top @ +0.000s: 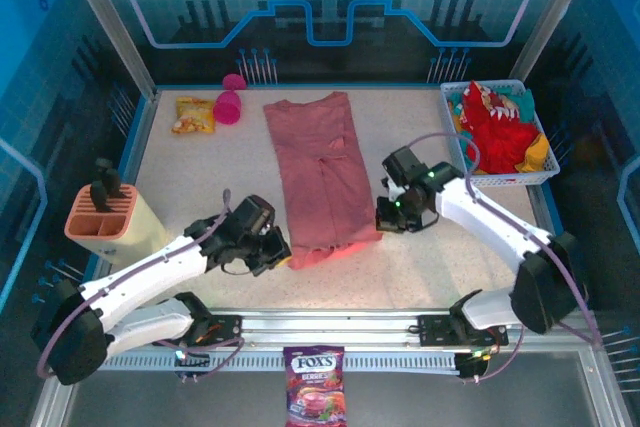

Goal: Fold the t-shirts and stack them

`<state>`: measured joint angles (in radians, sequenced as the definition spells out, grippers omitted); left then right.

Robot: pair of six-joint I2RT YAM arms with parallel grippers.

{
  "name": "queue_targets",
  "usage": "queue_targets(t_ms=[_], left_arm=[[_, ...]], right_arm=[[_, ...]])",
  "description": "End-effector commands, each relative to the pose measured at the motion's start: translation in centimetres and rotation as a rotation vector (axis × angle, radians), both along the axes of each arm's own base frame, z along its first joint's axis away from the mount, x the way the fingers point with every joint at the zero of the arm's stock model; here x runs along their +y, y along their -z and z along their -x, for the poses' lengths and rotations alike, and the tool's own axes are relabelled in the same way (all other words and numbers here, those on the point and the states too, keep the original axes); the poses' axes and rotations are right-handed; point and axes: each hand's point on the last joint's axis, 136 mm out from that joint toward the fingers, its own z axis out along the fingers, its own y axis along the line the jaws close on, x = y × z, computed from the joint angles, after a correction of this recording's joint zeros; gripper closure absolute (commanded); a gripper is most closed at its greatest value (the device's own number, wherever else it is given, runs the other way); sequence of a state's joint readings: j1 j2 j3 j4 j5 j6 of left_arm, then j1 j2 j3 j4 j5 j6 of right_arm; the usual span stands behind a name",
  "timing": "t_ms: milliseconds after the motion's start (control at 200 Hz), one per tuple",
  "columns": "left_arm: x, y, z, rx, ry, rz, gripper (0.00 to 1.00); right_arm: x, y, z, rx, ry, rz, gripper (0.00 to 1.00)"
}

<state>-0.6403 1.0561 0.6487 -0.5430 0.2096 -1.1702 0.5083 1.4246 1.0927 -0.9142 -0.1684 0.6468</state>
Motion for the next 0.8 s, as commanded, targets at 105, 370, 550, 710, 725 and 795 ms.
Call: queue_targets(t_ms=[105,370,550,710,725,795], left_arm=[[0.5,-3.1,-6.5,-0.094,0.090,-0.012,1.00],[1.1,-2.2,-13.7,-0.087,0.093,-0.056,1.00],[2.5,-1.2,-17.1,-0.091,0.050,-0.063,1.00],[3.1,-0.3,-20.4,-0.117,0.046,-0.069,1.00],[3.1,-0.2,-20.7,-0.118,0.050,-0.069,1.00],[3.1,0.5,-21.7,-0.108,0.059,-0.077,1.00]], right_arm=[[1.9,0.5,-5.5,-0.009,-0.068,-0.015,1.00],[2.4,0.8,-12.3,-0.036,-0.044,-0.038,1.00],[2.5,1.4,-16.2,-0.035,-0.033,-0.043,1.00],[2.8,2.9,-19.1,-0.015,-0.023,-0.058,1.00],[2.9,3.1,-19.3,-0.012,-0.024,-0.061,1.00],[3.3,3.6,-20.4,-0.004,-0.030,-0.066,1.00]])
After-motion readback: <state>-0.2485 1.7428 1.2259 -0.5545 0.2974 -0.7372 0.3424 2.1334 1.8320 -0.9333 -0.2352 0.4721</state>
